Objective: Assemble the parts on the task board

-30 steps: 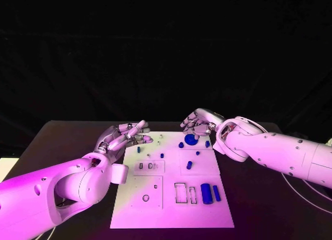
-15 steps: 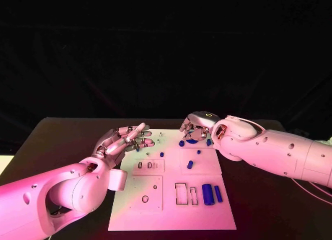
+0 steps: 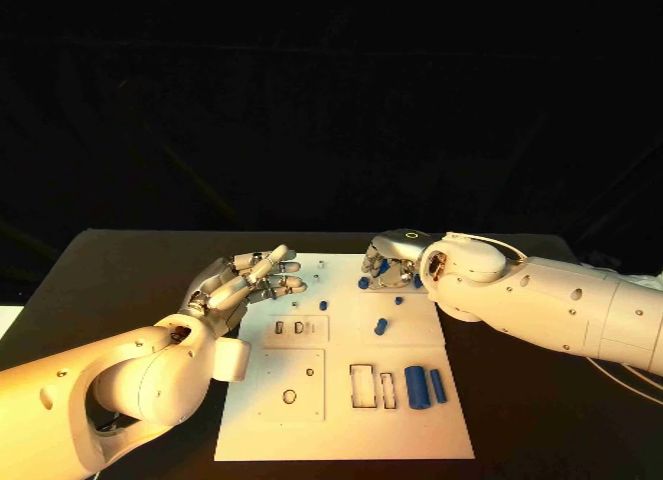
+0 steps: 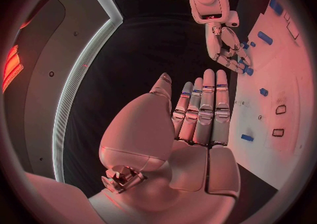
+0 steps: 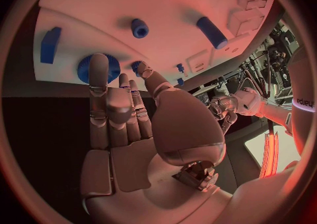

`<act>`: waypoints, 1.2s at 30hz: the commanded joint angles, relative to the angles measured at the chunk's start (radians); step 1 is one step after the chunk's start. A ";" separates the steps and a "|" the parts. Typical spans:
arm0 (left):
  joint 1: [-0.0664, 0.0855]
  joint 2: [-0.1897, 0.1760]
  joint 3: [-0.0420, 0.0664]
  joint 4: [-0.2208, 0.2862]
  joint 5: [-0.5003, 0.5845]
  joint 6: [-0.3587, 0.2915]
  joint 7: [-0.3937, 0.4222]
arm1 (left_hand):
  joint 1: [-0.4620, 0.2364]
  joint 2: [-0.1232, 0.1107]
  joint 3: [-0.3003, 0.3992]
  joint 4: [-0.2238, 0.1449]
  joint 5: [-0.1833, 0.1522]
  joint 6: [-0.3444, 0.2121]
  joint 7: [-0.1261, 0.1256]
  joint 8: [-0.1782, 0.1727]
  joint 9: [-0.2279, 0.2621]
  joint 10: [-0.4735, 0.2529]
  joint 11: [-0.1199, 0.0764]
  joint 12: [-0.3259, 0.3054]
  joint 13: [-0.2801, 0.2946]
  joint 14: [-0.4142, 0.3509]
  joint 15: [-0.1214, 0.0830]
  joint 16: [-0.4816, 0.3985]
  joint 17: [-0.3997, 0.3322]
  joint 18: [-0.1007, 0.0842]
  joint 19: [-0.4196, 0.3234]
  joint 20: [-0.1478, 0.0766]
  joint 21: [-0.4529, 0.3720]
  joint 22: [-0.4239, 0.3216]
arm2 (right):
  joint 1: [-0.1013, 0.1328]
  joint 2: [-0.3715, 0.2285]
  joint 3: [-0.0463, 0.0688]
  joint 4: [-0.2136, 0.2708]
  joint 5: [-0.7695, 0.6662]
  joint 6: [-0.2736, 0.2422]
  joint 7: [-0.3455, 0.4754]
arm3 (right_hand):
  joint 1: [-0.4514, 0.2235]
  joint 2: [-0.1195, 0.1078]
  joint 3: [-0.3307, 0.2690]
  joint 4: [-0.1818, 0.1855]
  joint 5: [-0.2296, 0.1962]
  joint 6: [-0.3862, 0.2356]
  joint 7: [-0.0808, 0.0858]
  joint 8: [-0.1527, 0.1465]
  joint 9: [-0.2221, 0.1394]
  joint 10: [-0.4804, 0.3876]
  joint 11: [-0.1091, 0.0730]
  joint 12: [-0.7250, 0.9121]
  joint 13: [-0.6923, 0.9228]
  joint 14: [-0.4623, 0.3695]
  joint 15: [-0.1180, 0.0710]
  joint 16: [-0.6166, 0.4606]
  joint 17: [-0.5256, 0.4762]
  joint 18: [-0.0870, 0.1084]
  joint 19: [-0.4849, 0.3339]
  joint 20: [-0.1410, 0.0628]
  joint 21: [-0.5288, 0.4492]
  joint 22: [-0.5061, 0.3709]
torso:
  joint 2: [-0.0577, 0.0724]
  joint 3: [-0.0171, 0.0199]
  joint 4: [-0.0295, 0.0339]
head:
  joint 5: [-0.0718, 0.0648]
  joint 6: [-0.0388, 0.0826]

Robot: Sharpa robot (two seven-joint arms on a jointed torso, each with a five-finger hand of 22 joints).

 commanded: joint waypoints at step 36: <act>0.006 -0.005 0.002 -0.006 0.011 0.018 -0.011 | 0.033 0.024 0.018 -0.025 0.002 0.000 0.002 0.003 -0.002 0.001 -0.001 0.003 -0.006 0.002 -0.002 -0.021 0.002 0.003 -0.003 0.003 -0.010 -0.006 | 0.000 0.009 0.000 0.016 -0.002 -0.003 -0.006 | 0.002 0.008 0.042 0.049 -0.014 0.012 0.007 -0.004 0.002 0.018 0.002 0.000 0.000 0.031 0.007 0.085 0.081 0.000 -0.011 0.003 0.121 0.121 | 0.025 -0.0013 0.0080 | -0.005 -0.002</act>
